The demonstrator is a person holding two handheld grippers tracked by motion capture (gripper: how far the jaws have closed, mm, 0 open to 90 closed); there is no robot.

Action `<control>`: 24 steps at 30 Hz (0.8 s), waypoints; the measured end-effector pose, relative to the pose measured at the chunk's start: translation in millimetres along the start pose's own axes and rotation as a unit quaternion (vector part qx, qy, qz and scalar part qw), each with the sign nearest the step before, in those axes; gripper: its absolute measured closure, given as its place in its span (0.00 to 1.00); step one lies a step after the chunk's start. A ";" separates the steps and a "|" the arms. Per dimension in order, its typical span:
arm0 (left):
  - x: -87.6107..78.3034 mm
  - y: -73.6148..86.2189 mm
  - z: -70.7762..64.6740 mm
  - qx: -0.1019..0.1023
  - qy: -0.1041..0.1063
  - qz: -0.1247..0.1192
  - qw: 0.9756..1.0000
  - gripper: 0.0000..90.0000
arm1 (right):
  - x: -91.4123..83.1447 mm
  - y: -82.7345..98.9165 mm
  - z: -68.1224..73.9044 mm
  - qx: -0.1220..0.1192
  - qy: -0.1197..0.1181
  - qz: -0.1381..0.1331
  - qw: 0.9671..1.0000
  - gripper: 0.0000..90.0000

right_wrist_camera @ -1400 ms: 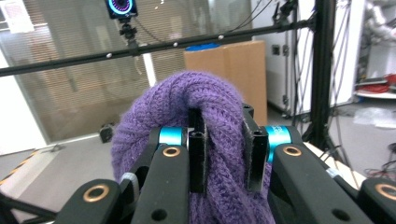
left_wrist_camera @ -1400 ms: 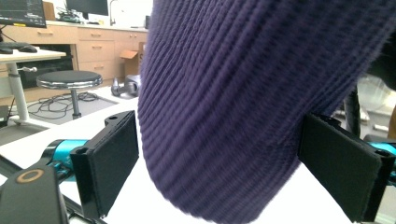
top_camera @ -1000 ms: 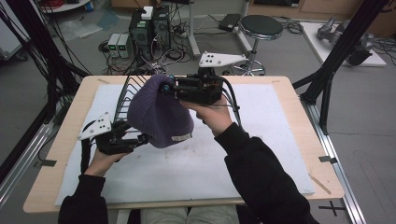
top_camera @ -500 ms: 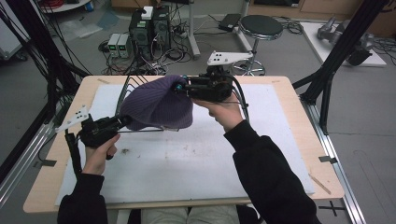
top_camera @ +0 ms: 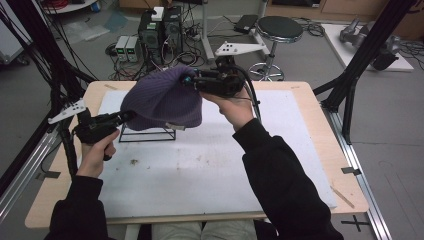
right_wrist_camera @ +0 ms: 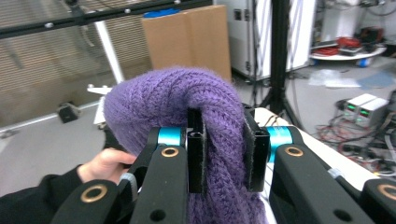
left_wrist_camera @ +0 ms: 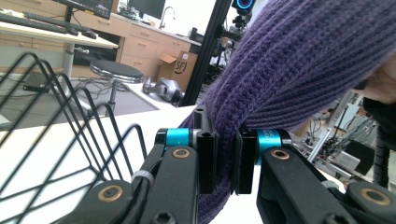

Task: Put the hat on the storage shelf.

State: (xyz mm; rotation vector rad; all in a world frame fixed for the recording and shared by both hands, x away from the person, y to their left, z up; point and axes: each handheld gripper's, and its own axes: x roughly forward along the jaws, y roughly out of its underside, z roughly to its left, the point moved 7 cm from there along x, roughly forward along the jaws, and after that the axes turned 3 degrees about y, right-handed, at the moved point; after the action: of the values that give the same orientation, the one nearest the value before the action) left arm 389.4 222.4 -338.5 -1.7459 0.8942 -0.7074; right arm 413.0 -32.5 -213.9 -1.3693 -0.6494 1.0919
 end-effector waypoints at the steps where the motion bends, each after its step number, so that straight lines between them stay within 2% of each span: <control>1: -1.1 -2.9 1.0 0.004 -0.001 0.003 1.000 0.92 | 0.3 -2.9 -1.7 0.000 0.006 0.002 1.000 0.84; 2: -1.8 -5.8 1.8 0.005 0.003 0.006 1.000 0.93 | 0.7 -9.1 -5.1 0.008 0.018 -0.001 1.000 0.84; 5: -3.6 -13.9 5.3 0.004 0.007 0.008 1.000 0.92 | 3.2 -13.7 -7.2 0.013 0.026 -0.002 1.000 0.84; 9: -8.0 -25.2 9.9 -0.007 0.018 0.011 1.000 0.92 | 11.9 -23.9 -6.9 0.033 0.041 -0.003 0.999 0.84; 12: -12.0 -35.2 10.7 -0.004 0.023 0.014 1.000 0.92 | 14.9 -30.3 -5.8 0.040 0.050 -0.005 0.998 0.84; 15: -14.4 -45.5 10.2 0.004 0.030 0.013 0.999 0.92 | 15.7 -35.5 -4.8 0.042 0.055 -0.010 0.998 0.84; 16: -15.2 -50.4 10.7 0.011 0.031 0.011 0.999 0.92 | 15.8 -37.5 -4.3 0.042 0.057 -0.015 0.997 0.84; 19: -15.1 -60.2 12.3 0.014 0.036 0.002 0.999 0.92 | 15.8 -48.0 -0.8 0.036 0.068 -0.034 0.996 0.85; 24: -11.9 -71.7 19.5 0.019 0.033 -0.005 0.999 0.92 | 17.7 -56.0 0.7 0.036 0.075 -0.044 0.996 0.84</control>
State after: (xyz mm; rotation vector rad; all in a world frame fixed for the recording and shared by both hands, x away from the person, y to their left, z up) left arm 415.6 257.9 -277.5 -1.7031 0.9108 -0.7883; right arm 432.4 -8.8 -163.8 -1.3343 -0.5491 0.9245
